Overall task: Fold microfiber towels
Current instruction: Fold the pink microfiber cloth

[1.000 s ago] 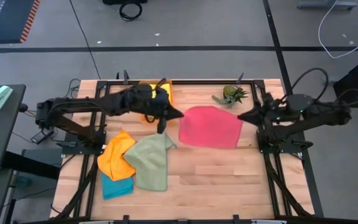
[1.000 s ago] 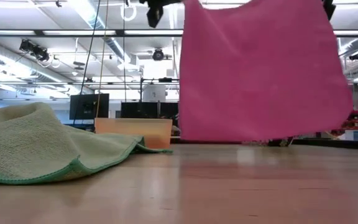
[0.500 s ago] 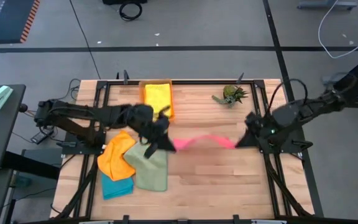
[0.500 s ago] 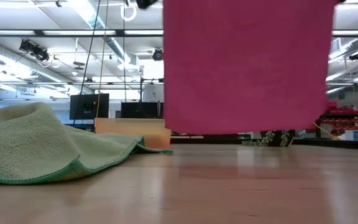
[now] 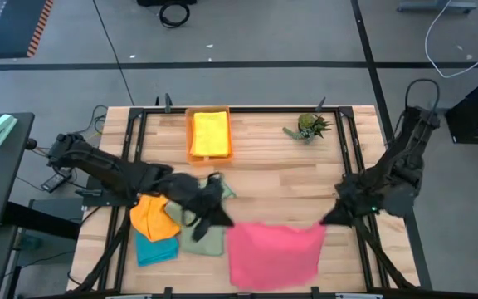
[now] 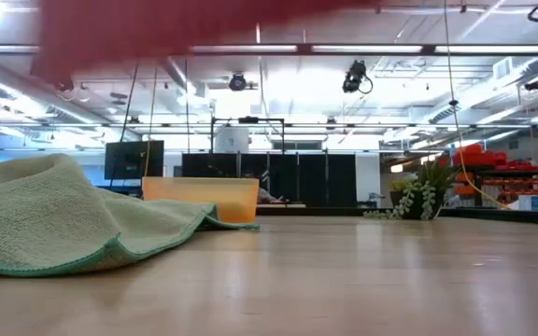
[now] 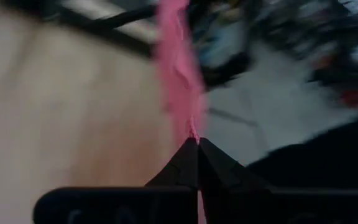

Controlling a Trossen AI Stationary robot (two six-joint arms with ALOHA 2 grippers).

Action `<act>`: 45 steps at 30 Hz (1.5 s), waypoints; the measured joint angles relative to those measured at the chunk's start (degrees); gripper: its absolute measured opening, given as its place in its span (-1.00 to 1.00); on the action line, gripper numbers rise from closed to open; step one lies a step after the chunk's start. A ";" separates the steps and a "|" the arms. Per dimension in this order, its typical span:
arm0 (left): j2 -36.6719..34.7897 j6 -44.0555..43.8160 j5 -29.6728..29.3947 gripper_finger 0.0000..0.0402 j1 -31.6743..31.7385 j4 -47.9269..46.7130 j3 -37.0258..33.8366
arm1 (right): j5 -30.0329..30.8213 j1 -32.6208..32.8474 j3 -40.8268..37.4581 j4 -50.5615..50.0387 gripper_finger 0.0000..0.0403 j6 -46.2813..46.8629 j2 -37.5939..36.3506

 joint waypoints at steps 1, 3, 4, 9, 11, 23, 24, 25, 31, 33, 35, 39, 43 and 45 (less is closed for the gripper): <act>1.30 1.35 -0.21 -0.96 1.45 -1.37 -0.02 | 1.01 -1.34 0.00 -4.39 -0.98 1.05 0.00; 3.91 4.17 -0.35 -0.97 4.30 -3.95 -0.11 | 2.05 -4.63 -0.27 -14.25 -0.98 3.52 -0.03; 5.26 5.89 -0.37 -0.97 5.88 -4.68 -0.11 | 2.86 -6.48 -0.64 -18.87 -0.98 4.35 -0.04; 12.22 14.63 -0.28 -0.95 13.74 -4.93 -0.11 | 12.40 -14.84 -3.75 -35.63 -0.98 3.30 -0.04; 14.72 16.67 -0.27 -0.96 16.60 -5.13 -0.11 | 13.70 -17.52 -5.99 -37.45 -0.98 0.84 -0.20; 19.43 19.18 0.34 -0.97 19.53 -3.70 -0.11 | 7.91 -18.52 -17.51 -26.06 -0.98 -2.76 -0.81; 19.43 18.11 0.38 -0.96 18.79 -3.00 -0.11 | 6.66 -17.80 -17.51 -26.23 -0.98 -2.30 -0.81; 19.43 16.94 0.78 -0.95 17.79 -2.07 -0.11 | 4.94 -16.99 -17.51 -26.26 -0.98 -1.86 -0.81; 23.98 10.78 1.80 -0.97 10.17 5.36 -0.04 | -3.66 -11.44 -17.90 -29.36 -0.98 3.86 -0.81; 26.20 8.20 1.09 -0.95 8.44 7.84 -0.04 | -4.55 -10.22 -19.23 -29.40 -0.98 5.37 -0.81; 28.72 5.43 0.42 -0.93 7.40 10.76 -0.02 | -5.35 -9.81 -21.11 -28.90 -0.98 6.75 -0.81; 32.96 0.18 0.03 -0.97 6.39 16.13 -0.04 | -5.86 -9.77 -24.71 -28.12 -0.98 10.09 -0.80; 35.34 -3.47 0.06 -0.95 6.08 18.53 -0.04 | -4.89 -9.92 -25.75 -27.69 -0.98 11.50 -0.76; 35.63 -4.16 0.10 -0.92 6.10 18.41 -0.04 | -4.88 -9.95 -25.70 -27.65 -0.98 11.23 -0.76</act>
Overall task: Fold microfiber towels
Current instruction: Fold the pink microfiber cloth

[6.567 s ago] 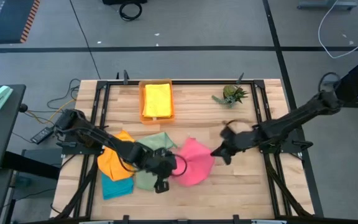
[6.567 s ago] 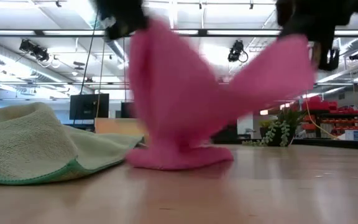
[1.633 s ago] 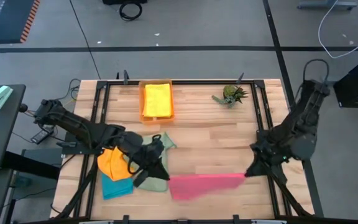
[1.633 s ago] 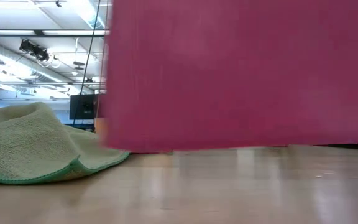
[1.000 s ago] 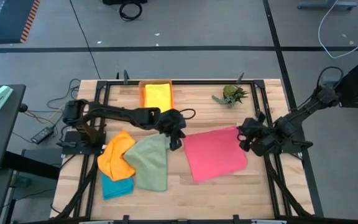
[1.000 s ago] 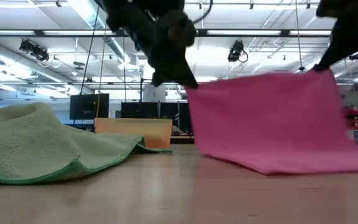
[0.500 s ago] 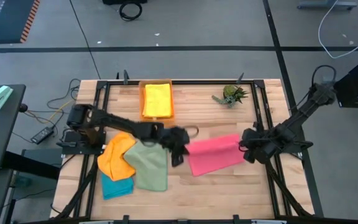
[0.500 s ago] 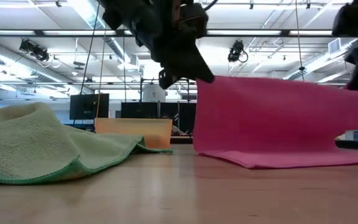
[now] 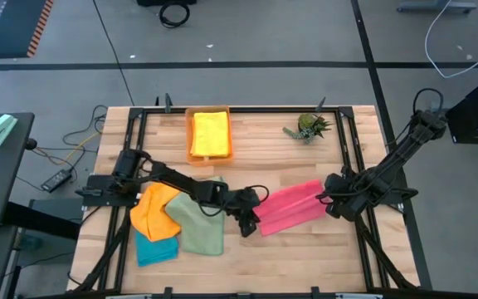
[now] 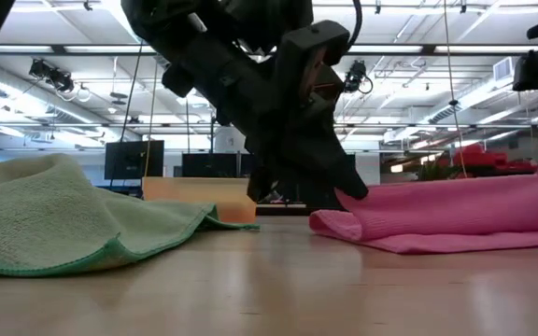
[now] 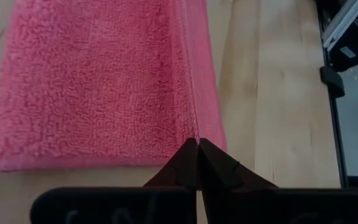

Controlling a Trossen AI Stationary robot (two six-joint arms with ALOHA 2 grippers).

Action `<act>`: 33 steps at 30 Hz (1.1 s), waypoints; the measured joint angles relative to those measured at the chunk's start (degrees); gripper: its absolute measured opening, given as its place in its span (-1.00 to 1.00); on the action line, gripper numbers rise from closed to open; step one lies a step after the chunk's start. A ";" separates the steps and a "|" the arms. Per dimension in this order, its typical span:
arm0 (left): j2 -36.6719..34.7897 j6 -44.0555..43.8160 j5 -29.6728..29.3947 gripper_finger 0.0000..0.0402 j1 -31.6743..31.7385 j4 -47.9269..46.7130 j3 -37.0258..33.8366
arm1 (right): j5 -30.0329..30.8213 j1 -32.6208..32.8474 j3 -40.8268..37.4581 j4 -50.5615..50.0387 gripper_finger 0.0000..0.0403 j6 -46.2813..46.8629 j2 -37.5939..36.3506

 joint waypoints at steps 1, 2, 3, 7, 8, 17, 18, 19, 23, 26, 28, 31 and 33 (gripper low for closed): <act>0.00 0.00 0.02 -0.92 0.03 0.02 0.00 | -0.07 0.00 0.00 -0.13 -0.98 -0.03 -0.03; -0.02 0.00 0.02 -0.93 0.06 0.24 0.00 | -0.52 0.00 0.00 -0.24 -0.98 -0.07 -0.04; -0.02 -0.08 0.04 -0.94 0.04 0.52 0.00 | -1.07 0.00 0.00 -0.15 -0.98 -0.52 -0.02; -0.19 -1.22 0.40 -0.97 -0.06 2.48 0.00 | -3.19 0.00 0.00 -0.08 -0.98 -2.66 0.00; -0.22 -1.25 0.38 -0.95 -0.24 2.81 0.00 | -3.71 0.00 0.00 -0.08 -0.98 -3.12 -0.02; -0.24 -1.56 0.66 -0.50 -1.16 3.08 -0.07 | -4.35 0.00 0.73 0.29 -0.82 -3.26 -0.02; -0.24 -1.98 0.61 -0.46 -1.10 3.08 -0.07 | -4.35 0.00 1.04 0.41 -0.79 -3.24 -0.02; -0.24 -2.44 0.48 -0.42 -0.96 3.12 -0.07 | -4.46 0.00 1.31 0.36 -0.76 -3.26 -0.02; -0.24 -2.18 0.46 -0.30 0.51 3.14 -0.07 | -7.51 0.00 2.56 -0.04 -0.63 -4.45 -0.01; -0.74 -1.70 0.41 -0.25 2.33 2.98 -0.07 | -11.11 0.00 3.46 -0.58 -0.52 -5.20 0.00; -1.30 -1.03 0.31 -0.24 3.59 3.02 -0.07 | -12.13 0.00 4.21 -0.71 -0.45 -5.62 0.00; -1.53 -1.07 -0.31 -0.28 5.63 3.72 -0.02 | -12.26 -0.01 6.46 -1.85 -0.37 -4.68 0.00; -1.53 -1.14 -1.24 -0.36 6.71 3.32 -0.05 | -12.15 -0.28 8.84 -4.44 -0.35 -2.94 -0.02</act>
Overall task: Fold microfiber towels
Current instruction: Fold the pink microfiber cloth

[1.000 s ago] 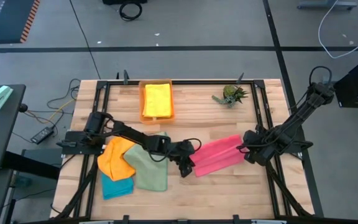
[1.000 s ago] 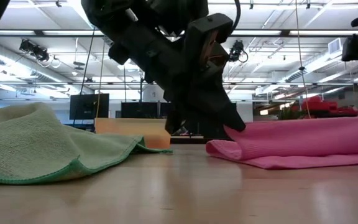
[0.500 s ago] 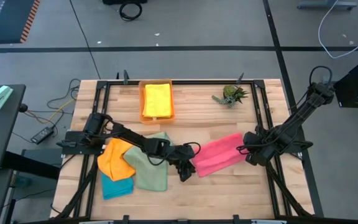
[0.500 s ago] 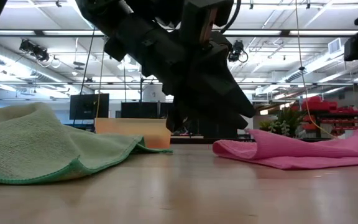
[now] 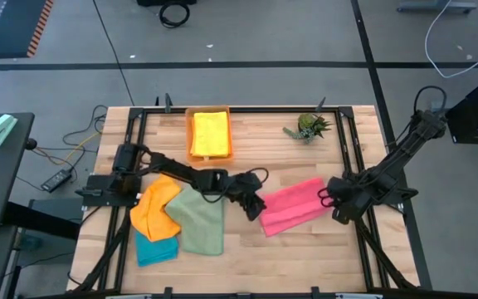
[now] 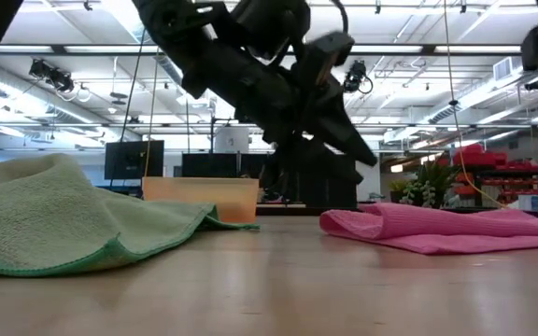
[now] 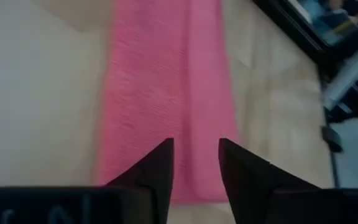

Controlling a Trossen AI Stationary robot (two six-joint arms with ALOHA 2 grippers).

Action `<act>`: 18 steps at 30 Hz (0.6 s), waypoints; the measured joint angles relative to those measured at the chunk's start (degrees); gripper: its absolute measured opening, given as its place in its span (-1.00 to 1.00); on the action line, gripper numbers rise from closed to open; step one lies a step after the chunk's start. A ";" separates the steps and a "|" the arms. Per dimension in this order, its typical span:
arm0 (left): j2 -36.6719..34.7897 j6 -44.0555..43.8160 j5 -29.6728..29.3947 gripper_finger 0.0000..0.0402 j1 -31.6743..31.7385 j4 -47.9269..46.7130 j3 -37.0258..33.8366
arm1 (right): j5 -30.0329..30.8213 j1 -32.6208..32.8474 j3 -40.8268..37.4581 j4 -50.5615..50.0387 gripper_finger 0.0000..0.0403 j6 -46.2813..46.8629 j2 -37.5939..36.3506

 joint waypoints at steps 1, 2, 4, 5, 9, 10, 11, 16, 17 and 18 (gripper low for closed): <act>0.15 0.00 -0.68 -0.41 0.39 0.02 -0.01 | 0.39 -0.36 1.35 -1.43 -0.35 1.09 0.00; 0.48 0.01 -1.35 -0.47 0.74 0.39 0.05 | 1.35 -0.80 2.62 -2.65 -0.35 2.84 -0.01; 0.81 0.48 -1.53 -0.62 1.42 -0.45 -0.04 | 4.00 -2.02 4.30 -2.96 -0.40 7.23 -0.02; 1.18 1.24 -1.61 -0.71 1.76 -0.37 -0.04 | 5.26 -2.90 4.47 -1.95 -0.47 8.52 0.00; 1.84 2.86 -1.58 -0.95 2.54 0.20 -0.03 | 6.49 -8.21 2.01 5.98 -0.91 8.02 2.45; 2.35 3.02 -1.57 -0.94 2.65 0.64 0.10 | 6.40 -9.89 0.71 8.71 -0.94 7.59 3.48; 2.70 3.01 -1.50 -0.94 2.64 0.20 0.14 | 5.91 -11.72 -0.69 11.71 -0.95 7.62 4.59; 4.26 2.66 1.10 -0.97 1.76 -1.76 -0.13 | 2.11 -20.09 -6.87 22.84 -0.98 7.61 11.08; 4.22 2.74 1.22 -0.97 1.30 -1.37 -0.03 | 2.02 -21.15 -7.42 24.60 -0.98 7.64 12.31; 4.06 2.88 1.20 -0.96 0.82 -1.55 0.01 | 1.87 -22.08 -7.77 25.71 -0.98 7.56 13.58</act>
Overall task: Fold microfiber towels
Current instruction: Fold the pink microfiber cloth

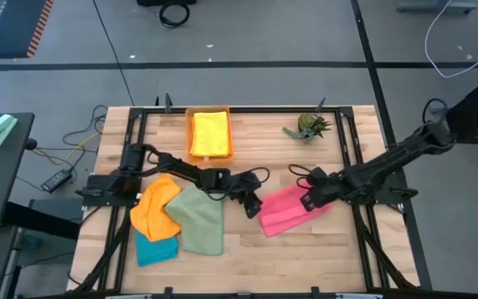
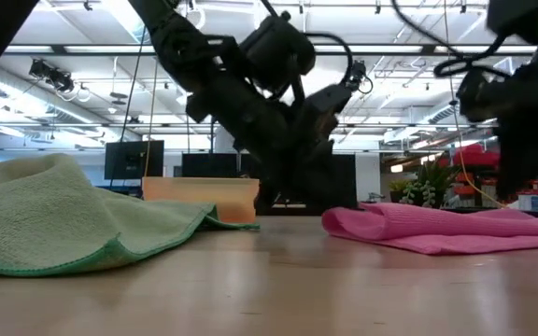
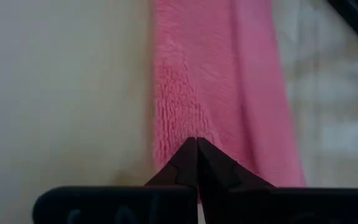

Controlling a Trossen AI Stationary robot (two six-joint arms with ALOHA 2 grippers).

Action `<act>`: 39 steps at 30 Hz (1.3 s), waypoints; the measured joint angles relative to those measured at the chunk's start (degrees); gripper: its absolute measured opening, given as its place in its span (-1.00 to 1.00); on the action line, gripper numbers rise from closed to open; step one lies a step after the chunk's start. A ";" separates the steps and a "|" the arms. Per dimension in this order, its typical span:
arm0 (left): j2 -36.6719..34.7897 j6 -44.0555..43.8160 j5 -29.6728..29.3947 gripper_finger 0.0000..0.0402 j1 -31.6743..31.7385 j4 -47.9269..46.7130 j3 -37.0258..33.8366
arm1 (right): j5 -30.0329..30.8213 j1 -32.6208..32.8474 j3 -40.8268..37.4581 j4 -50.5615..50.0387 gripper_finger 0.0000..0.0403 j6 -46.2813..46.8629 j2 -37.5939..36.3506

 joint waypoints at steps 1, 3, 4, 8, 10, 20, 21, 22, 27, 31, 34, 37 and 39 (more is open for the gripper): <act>-0.06 0.11 0.02 -0.95 -0.46 -0.64 0.07 | -0.15 -0.87 -0.17 0.89 -0.99 -0.52 1.47; -0.04 0.08 0.02 -0.95 -1.42 -3.07 0.02 | -0.31 -2.07 -0.22 2.53 -0.99 -2.00 4.42; -0.02 0.09 0.00 -0.97 -2.08 -4.50 0.02 | -0.34 -2.64 -0.22 3.52 -0.99 -3.16 5.97; -0.30 -0.11 -0.41 -0.96 -5.44 -8.63 0.23 | -0.26 -5.10 -0.17 10.80 -0.99 -9.45 12.67; -0.67 -0.37 0.10 -0.95 -7.53 -9.85 0.23 | 0.71 -6.44 0.07 17.09 -0.99 -13.40 15.48; -6.40 -1.48 0.20 -0.92 -13.61 -8.47 0.00 | 3.30 -13.93 8.62 29.56 -0.99 -40.36 17.55; -7.16 -1.00 -0.79 -0.93 -13.51 -8.48 -0.07 | 2.50 -13.98 9.76 27.99 -0.99 -41.20 16.48; -8.17 0.04 -2.80 -0.95 -13.29 -8.59 -0.07 | 1.42 -13.89 10.76 26.39 -0.99 -41.37 15.23; -9.91 7.29 -11.56 -0.96 -9.89 -7.84 0.06 | -6.18 -9.95 9.83 23.91 -0.99 -34.87 13.71; -4.95 7.88 -6.68 -0.98 -5.37 -5.18 -0.13 | -7.73 -4.06 8.55 30.06 -0.99 -30.77 18.63; -1.95 7.89 -2.66 -0.97 -3.08 0.14 0.04 | -7.73 -0.33 8.51 34.98 -0.99 -28.48 22.47; -0.14 7.44 -2.08 -0.98 -1.94 0.14 -0.03 | -7.37 3.02 8.51 40.59 -0.99 -25.97 25.20; 0.26 7.65 -1.84 -0.98 -1.85 -0.80 -0.15 | -7.28 4.83 8.54 44.42 -0.99 -25.19 26.89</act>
